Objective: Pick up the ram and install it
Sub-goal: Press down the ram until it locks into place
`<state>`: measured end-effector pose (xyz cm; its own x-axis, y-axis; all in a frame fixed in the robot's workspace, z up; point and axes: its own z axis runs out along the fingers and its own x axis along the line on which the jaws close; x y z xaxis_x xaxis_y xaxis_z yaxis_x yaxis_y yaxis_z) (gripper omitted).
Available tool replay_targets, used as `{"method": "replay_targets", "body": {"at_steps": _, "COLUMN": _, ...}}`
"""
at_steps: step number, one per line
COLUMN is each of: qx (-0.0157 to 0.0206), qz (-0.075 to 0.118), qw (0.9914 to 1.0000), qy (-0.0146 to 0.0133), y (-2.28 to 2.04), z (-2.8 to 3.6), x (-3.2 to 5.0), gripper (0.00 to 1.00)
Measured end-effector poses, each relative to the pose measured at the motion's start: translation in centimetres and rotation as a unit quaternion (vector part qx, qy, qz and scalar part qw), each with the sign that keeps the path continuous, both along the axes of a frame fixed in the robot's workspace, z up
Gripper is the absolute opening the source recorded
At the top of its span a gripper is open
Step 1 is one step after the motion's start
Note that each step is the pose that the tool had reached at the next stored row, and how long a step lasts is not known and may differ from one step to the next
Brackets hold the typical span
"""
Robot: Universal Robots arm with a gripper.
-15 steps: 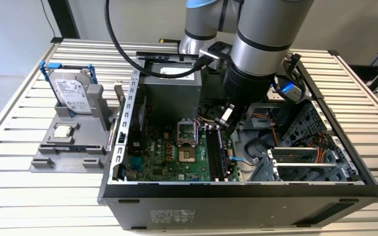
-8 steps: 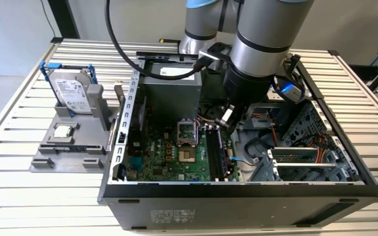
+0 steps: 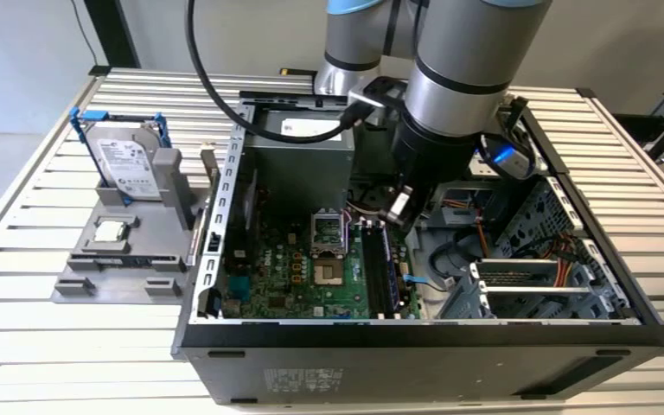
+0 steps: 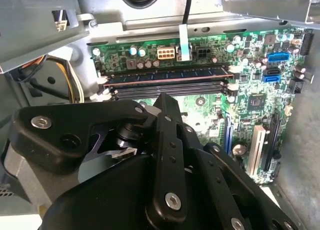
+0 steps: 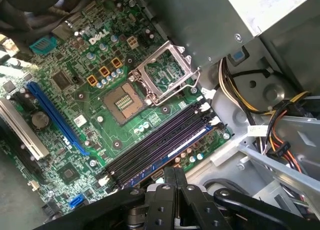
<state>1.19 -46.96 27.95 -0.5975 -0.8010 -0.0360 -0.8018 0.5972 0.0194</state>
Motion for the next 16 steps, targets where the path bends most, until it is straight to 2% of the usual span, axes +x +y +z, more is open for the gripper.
{"method": "replay_targets", "body": {"at_steps": 4, "qx": 0.0001, "qz": 0.022, "qw": 0.99977, "qy": 0.0000, "y": 0.00, "z": 0.00, "x": 0.00, "gripper": 0.00}}
{"method": "replay_targets", "body": {"at_steps": 8, "qx": 0.0001, "qz": 0.042, "qw": 0.99911, "qy": 0.0000, "y": 0.00, "z": 0.00, "x": 0.00, "gripper": 0.00}}
{"method": "replay_targets", "body": {"at_steps": 16, "qx": 0.0001, "qz": 0.083, "qw": 0.99653, "qy": 0.0000, "y": 0.00, "z": -0.03, "x": 0.00, "gripper": 0.00}}
